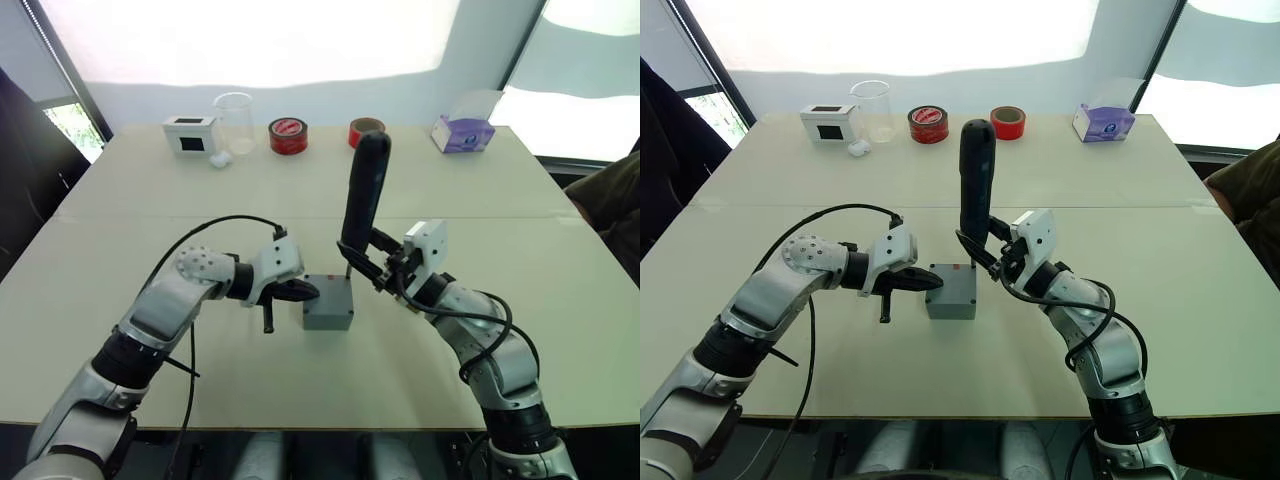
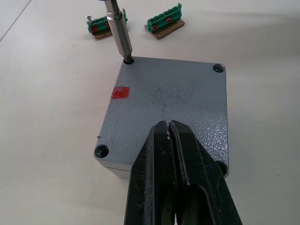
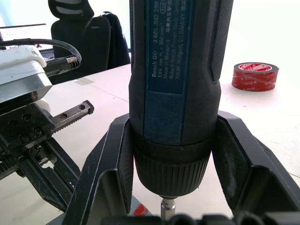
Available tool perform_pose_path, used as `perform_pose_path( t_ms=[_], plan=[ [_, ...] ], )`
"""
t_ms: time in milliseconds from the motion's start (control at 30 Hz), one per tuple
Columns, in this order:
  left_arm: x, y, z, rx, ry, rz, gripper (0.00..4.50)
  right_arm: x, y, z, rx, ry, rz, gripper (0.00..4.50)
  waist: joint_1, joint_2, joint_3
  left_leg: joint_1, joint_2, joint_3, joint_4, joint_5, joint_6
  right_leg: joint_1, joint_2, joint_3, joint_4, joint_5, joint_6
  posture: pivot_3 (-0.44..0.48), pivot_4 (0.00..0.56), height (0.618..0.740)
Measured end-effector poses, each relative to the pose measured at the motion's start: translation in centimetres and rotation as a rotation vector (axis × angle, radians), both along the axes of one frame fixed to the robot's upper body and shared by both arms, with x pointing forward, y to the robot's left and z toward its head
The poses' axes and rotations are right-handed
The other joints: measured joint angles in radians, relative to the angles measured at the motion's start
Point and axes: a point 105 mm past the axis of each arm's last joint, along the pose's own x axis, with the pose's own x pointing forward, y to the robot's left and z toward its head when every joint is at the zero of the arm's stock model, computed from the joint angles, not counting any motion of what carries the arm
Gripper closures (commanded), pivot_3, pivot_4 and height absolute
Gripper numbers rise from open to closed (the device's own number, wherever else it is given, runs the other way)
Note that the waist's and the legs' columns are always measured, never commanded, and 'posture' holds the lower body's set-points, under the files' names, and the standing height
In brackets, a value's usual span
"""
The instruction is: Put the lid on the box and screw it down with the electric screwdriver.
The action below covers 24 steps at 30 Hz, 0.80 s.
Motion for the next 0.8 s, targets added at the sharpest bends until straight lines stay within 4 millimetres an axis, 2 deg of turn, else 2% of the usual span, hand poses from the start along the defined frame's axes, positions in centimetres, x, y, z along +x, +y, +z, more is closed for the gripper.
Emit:
perform_pose_path(
  t_ms=[567, 700, 800],
  plan=[
    [0.0, 0.0, 0.0, 0.0, 0.002, 0.001, 4.5, -0.2, 0.1, 0.2, -0.011, 0.002, 0.01, 2.7, 0.0, 0.0, 0.0, 0.003, 0.001, 0.0, -0.005, 0.0, 0.0, 0.0, -0.005, 0.001, -0.001, -0.002, -0.003, 0.0, 0.15, 0.74],
    [0.0, -0.1, 0.0, -0.003, -0.003, -0.002, 4.5, 0.0, -0.4, 1.3, -0.026, 0.01, 0.016, 2.7, 0.002, 0.001, 0.001, 0.0, 0.001, 0.0, -0.005, 0.0, 0.0, -0.002, -0.005, 0.0, -0.001, -0.002, -0.003, 0.0, 0.15, 0.74],
    [0.0, -0.2, 0.2, -0.008, -0.01, -0.008, 4.5, 0.1, -0.7, 2.3, -0.028, 0.042, 0.027, 2.7, 0.006, 0.002, 0.001, -0.01, 0.0, 0.0, -0.004, 0.0, -0.001, -0.007, -0.006, 0.0, -0.001, -0.002, -0.003, 0.0, 0.15, 0.74]
  ],
)
